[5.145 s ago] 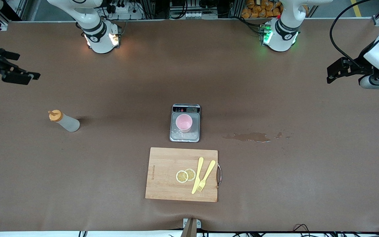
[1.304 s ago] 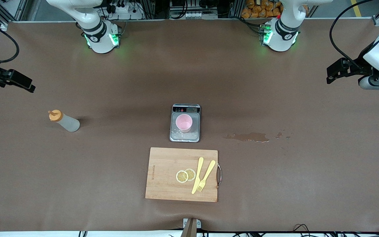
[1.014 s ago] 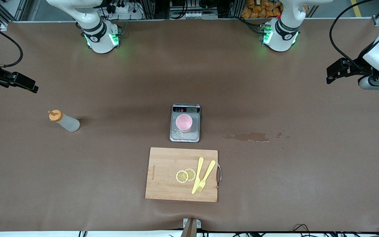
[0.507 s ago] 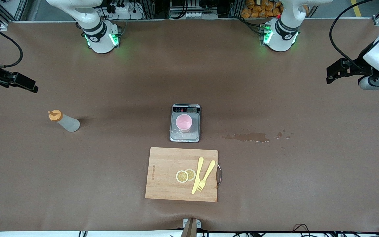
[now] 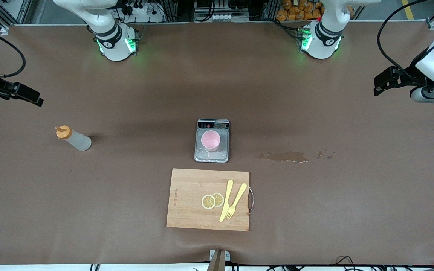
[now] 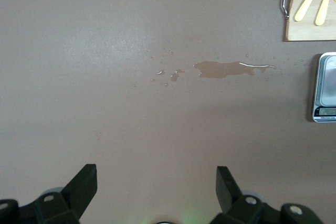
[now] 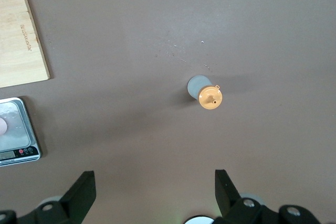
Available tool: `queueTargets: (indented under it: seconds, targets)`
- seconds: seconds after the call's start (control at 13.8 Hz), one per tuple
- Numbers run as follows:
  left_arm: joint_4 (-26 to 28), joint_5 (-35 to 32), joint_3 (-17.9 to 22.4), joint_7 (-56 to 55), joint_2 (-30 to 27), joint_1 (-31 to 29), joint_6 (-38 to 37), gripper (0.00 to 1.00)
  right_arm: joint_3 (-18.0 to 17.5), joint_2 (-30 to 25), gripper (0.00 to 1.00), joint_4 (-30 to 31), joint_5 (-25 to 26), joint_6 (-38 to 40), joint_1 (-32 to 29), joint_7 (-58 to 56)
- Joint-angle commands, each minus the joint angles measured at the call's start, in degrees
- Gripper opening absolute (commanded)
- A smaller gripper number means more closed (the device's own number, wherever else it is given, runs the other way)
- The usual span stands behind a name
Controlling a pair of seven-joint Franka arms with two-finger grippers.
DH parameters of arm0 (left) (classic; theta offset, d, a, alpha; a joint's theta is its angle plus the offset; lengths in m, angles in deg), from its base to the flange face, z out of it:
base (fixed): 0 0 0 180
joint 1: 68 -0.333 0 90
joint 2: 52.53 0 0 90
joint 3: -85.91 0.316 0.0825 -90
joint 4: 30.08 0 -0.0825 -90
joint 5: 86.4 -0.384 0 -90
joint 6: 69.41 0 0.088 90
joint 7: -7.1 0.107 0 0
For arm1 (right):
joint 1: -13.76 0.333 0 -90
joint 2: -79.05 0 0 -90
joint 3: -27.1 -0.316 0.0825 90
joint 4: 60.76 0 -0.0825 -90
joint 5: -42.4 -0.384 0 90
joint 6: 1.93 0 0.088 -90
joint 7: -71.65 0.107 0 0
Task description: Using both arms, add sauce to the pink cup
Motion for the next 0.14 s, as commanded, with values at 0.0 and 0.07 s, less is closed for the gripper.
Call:
queueTargets:
  seconds: [0.0,0.07]
  targets:
    - [-0.51,0.03,-0.23,-0.52,0.2,-0.23,-0.64,1.0,-0.45,-0.95,1.0,0.6,0.58,0.17,-0.64,0.07]
    - [-0.42,0.03,-0.23,-0.44,0.2,-0.23,-0.64,1.0,-0.45,-0.95,1.0,0.6,0.58,0.17,-0.64,0.07]
